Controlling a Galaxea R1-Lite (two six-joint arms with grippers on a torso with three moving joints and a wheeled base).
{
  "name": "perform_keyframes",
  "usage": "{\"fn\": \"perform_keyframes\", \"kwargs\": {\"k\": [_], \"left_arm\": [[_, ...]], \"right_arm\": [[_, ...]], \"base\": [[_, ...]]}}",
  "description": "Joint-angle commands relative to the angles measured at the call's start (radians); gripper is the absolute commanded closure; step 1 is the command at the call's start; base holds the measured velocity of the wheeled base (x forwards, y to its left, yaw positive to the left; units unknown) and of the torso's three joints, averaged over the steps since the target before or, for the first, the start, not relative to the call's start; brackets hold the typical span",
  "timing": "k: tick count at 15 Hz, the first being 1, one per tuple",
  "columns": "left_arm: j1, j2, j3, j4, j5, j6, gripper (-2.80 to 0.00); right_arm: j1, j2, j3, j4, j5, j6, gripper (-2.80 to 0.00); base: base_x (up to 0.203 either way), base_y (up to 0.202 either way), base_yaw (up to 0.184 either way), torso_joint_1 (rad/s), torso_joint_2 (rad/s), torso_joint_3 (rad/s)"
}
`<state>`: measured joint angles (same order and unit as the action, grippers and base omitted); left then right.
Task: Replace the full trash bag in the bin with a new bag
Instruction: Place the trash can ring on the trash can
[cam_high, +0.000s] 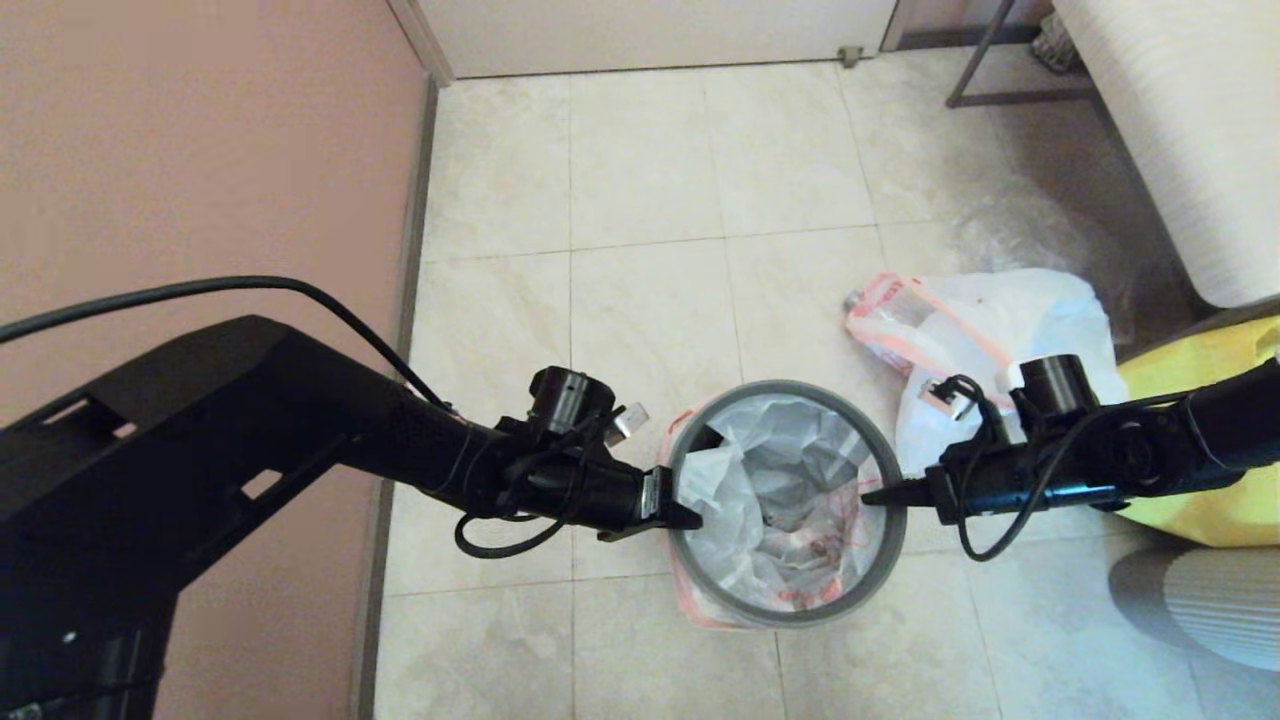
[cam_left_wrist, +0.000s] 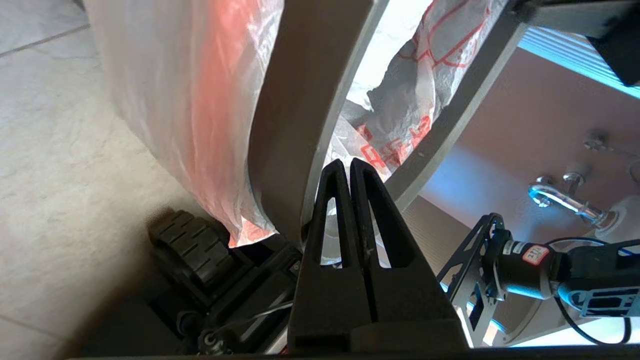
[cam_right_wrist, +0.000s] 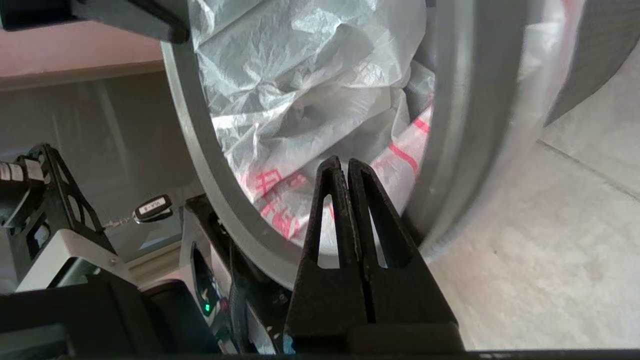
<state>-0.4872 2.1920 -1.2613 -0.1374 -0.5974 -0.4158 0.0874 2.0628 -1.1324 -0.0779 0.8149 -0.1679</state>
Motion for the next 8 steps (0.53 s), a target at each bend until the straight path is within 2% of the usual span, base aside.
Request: {"fn": "perform_keyframes", "kwargs": {"k": [1, 8], "left_arm": [[0.002, 0.010, -0.002, 0.001, 0.002, -0.004, 0.00], [0.007, -0.014, 0.002, -0.001, 0.001, -0.006, 0.00]], "right_arm": [[0.000, 0.038, -0.018, 0.000, 0.001, 0.000, 0.00], [-0.011, 0.109, -0.065, 0.001, -0.006, 0.023, 0.00]], "base": [[0.000, 0.000, 0.000, 0.000, 0.00, 0.000], [0.000, 0.000, 0.000, 0.000, 0.00, 0.000]]}}
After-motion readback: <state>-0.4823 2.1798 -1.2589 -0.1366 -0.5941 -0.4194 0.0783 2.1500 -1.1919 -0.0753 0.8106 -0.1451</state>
